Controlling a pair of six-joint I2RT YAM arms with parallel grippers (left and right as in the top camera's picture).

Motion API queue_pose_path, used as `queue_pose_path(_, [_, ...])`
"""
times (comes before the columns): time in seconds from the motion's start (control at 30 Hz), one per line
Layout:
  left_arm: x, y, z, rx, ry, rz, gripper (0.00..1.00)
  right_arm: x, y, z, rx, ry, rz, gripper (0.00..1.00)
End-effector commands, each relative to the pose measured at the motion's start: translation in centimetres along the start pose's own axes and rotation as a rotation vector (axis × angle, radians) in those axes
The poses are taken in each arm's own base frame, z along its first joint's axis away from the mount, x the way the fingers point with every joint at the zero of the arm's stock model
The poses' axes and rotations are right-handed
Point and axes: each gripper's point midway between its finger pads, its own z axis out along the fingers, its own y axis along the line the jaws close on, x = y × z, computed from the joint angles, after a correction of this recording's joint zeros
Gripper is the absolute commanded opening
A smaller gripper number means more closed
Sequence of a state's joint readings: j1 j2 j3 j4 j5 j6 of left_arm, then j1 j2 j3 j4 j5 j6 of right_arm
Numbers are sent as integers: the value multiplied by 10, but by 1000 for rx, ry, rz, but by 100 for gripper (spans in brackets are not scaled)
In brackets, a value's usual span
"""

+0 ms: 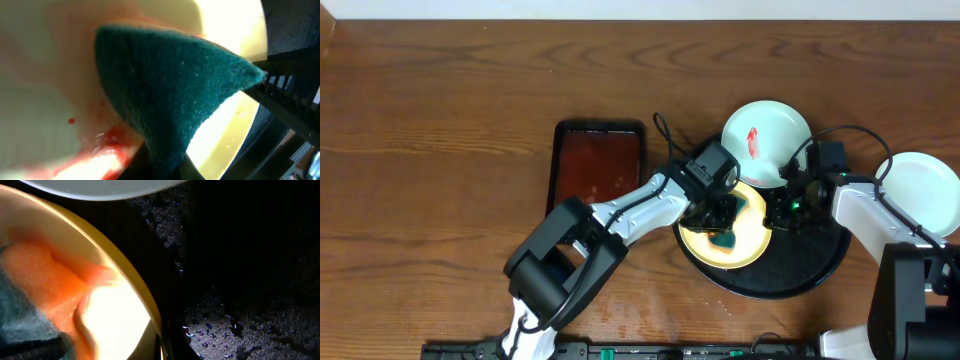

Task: Clean dirty plates on tray and stack at the side
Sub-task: 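Wipe the sponge around the yellow plate held by the right gripper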

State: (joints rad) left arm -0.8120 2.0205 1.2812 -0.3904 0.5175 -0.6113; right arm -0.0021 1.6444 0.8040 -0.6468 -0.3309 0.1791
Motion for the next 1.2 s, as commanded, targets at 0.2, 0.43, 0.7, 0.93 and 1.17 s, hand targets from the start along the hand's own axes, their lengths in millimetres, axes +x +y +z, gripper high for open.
queue_pose_path(0.2, [-26, 119, -49, -656, -185, -71, 8, -1, -16, 4, 103, -5, 26, 1])
queue_pose_path(0.43, [-43, 121, -60, -689, -227, -19, 7, -1, -16, 4, 104, -5, 26, 1])
queue_pose_path(0.7, [-12, 9, 16, -10, 45, 52, 8, -1, -16, 4, 104, -5, 26, 1])
queue_pose_path(0.93, [7, -16, 31, 42, 94, 178, 7, -1, -16, 4, 104, -5, 26, 1])
queue_pose_path(1.17, [15, -1, 25, -3, 143, 165, 7, -1, -16, 4, 104, -4, 26, 1])
